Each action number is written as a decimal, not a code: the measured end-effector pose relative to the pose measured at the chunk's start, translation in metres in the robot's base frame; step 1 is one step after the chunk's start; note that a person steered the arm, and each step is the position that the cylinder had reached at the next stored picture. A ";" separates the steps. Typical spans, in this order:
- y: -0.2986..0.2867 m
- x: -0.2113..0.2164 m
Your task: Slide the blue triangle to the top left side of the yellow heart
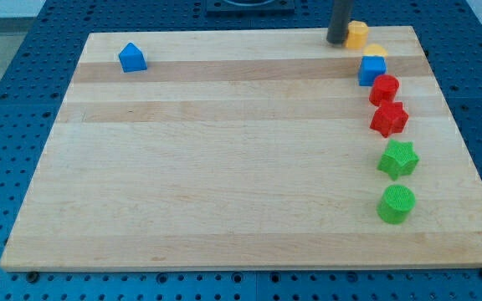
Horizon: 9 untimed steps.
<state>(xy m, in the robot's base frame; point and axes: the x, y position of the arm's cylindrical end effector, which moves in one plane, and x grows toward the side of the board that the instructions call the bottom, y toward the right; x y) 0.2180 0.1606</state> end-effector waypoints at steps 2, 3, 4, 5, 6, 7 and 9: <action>0.046 0.003; -0.048 0.079; -0.118 0.182; -0.213 0.258; -0.258 0.276; -0.368 0.283; -0.427 0.152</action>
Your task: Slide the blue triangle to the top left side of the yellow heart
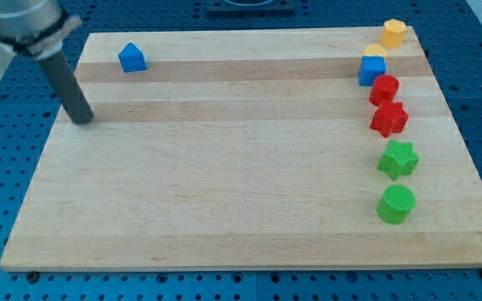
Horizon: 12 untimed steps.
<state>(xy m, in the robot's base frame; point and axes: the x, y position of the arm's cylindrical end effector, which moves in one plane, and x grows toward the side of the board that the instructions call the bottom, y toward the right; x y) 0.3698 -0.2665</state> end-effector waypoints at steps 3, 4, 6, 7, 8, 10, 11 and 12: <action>0.154 -0.097; 0.184 -0.097; 0.041 -0.086; 0.105 -0.123; 0.206 -0.123; 0.351 -0.123; 0.232 -0.087; 0.202 -0.099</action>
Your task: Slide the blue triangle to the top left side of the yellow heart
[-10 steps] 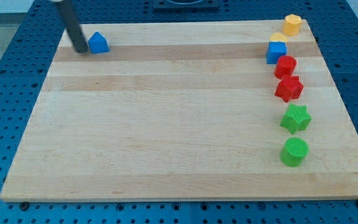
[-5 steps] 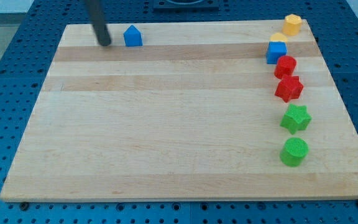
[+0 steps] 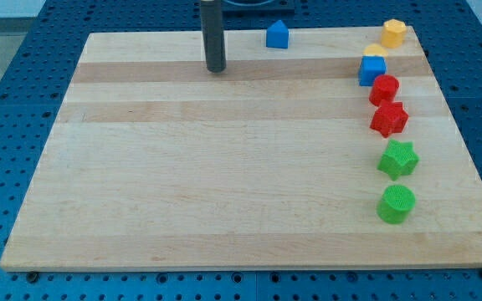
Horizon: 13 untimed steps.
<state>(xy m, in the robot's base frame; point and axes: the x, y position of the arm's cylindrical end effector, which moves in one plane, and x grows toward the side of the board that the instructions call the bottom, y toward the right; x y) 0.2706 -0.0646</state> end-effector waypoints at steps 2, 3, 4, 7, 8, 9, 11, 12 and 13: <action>0.080 -0.062; 0.156 -0.062; 0.161 -0.062; 0.218 -0.046; 0.196 -0.036; 0.199 -0.035; 0.214 -0.005; 0.214 -0.004; 0.217 0.004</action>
<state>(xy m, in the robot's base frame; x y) 0.2749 0.1524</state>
